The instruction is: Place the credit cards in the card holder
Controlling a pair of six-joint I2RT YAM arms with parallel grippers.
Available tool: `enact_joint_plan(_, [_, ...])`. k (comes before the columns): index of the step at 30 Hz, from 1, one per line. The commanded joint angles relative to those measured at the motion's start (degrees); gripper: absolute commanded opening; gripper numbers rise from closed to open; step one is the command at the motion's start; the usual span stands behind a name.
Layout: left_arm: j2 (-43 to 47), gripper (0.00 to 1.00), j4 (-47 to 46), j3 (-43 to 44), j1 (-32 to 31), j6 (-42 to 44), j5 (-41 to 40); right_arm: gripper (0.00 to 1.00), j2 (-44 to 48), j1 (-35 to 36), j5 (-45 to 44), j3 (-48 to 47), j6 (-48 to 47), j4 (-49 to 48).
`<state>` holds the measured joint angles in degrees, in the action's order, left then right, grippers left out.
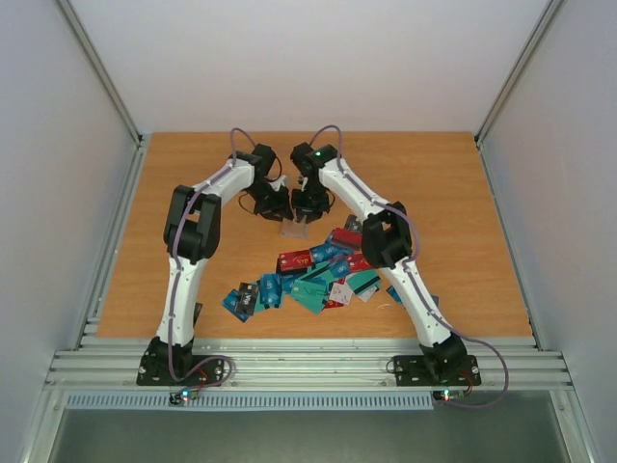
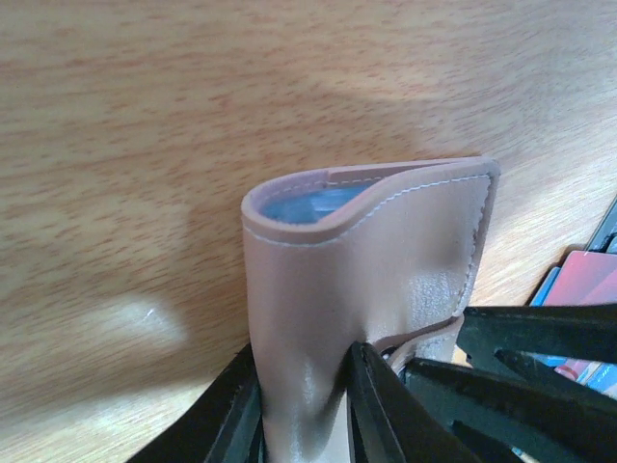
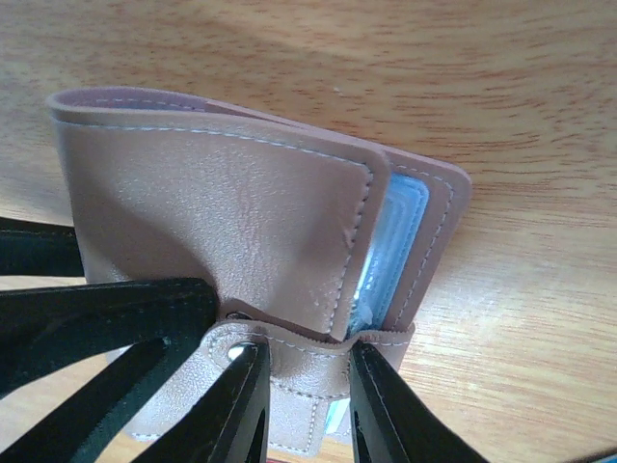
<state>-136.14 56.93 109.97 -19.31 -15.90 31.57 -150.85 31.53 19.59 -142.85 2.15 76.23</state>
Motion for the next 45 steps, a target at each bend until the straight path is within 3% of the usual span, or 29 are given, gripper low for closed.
enact_joint_plan(1, [-6.9, 0.24, -2.7, -1.1, -3.9, 1.7, -1.4, 0.24, -8.7, 7.4, -3.7, -8.9, 2.5, 5.5])
enact_joint_plan(10, [-4.3, 0.27, -3.1, -4.4, -3.7, 2.0, -1.4, 0.23, -11.6, 6.5, -9.3, -9.7, 0.5, 7.0])
enact_joint_plan(20, [2.0, 0.36, -3.3, -4.8, -1.3, 1.1, -1.6, 0.26, 0.1, 4.4, 1.1, -7.8, -4.5, 1.8])
enact_joint_plan(33, [10.5, 0.44, -3.2, -7.6, 3.5, 1.1, -4.5, 0.3, 16.6, 2.3, -1.5, 5.6, -7.8, -3.6])
enact_joint_plan(35, [11.4, 0.44, -3.6, -8.3, 4.1, 1.1, -4.6, 0.36, 19.3, 1.8, 0.3, 9.6, -8.5, -6.9])
enact_joint_plan(40, [12.9, 0.44, -4.3, -9.4, 4.4, 1.0, -4.3, 0.68, 25.1, -0.1, 6.6, 20.7, -9.4, -17.8])
enact_joint_plan(45, [15.1, 0.45, -5.2, -10.8, 4.5, 1.4, -4.7, 0.86, 31.8, -2.2, 10.9, 32.1, -7.4, -31.1])
